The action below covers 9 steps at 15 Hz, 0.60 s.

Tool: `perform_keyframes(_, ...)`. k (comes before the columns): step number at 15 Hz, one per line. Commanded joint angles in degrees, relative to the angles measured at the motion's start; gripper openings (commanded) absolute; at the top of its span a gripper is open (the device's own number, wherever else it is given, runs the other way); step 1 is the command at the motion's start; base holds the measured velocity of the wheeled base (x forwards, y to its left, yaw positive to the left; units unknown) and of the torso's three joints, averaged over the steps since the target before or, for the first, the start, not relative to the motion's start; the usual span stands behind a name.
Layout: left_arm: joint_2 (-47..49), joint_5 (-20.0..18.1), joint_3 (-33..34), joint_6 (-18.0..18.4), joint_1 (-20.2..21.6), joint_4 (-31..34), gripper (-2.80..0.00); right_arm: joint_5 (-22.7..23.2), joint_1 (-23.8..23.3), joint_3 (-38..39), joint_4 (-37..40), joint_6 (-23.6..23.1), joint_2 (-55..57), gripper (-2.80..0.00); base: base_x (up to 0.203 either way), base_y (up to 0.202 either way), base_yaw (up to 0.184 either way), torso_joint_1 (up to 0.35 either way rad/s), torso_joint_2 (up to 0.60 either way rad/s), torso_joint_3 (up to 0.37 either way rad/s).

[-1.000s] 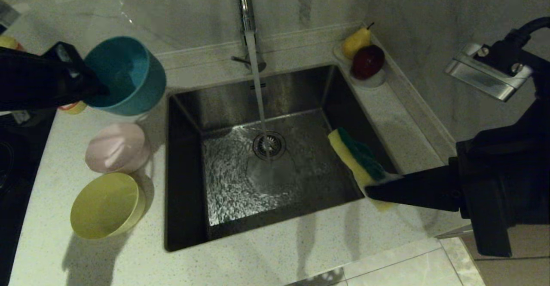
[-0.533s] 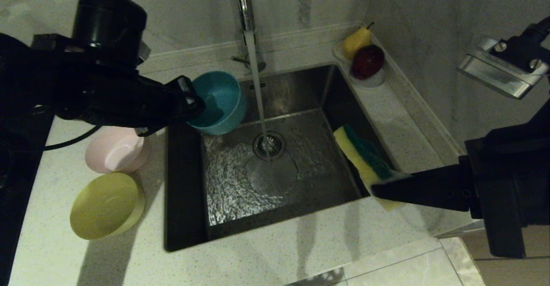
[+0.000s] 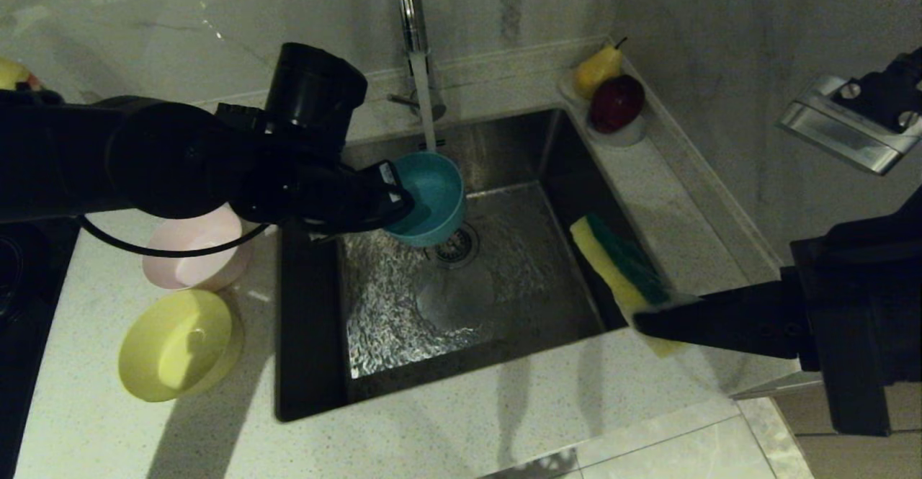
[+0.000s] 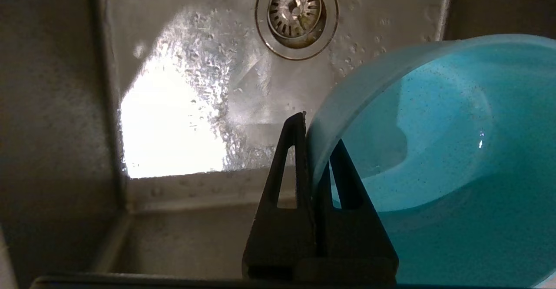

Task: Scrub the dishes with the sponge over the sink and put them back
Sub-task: Wash the bowl

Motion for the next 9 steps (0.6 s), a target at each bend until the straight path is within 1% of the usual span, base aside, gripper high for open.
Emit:
perform_keyframes(1,2.27,1.32,-0.82,-0.25,-0.15,0.07,-2.8,0.08,0.0,0.33,0.13,0.08,-0.61,-2.8,0.0,0.0,0.0,0.0,0.0,0.0)
perform_keyframes(3,3.75,2.68,-1.75,-0.31,-0.15,-0.67,-2.8,0.08,0.01,0.74,0.13,0.08,-0.72,-2.8,0.0,0.0,0.0,0.0,0.0,0.0)
perform_keyframes(4,4.11,2.98,-1.86,-1.02,-0.15,-1.61,-2.8,0.08,-0.18,0.9,0.13,0.08,-0.92,-2.8,0.0,0.0,0.0,0.0,0.0,0.0)
perform_keyframes(5,4.11,3.13,-1.87,-2.83,-0.15,-1.89,-2.8,0.29,-0.75,1.47,0.08,0.1,-1.14,-2.8,0.0,0.0,0.0,0.0,0.0,0.0)
perform_keyframes(6,4.1,3.18,-2.02,-3.88,-0.15,-1.95,-2.8,0.81,-1.09,2.1,-0.22,0.08,-1.15,-2.8,0.0,0.0,0.0,0.0,0.0,0.0)
perform_keyframes(9,3.76,3.18,-1.95,-3.9,-0.06,-1.86,-2.8,1.31,-1.14,2.99,-2.65,-0.07,-1.06,-2.8,0.0,0.0,0.0,0.0,0.0,0.0)
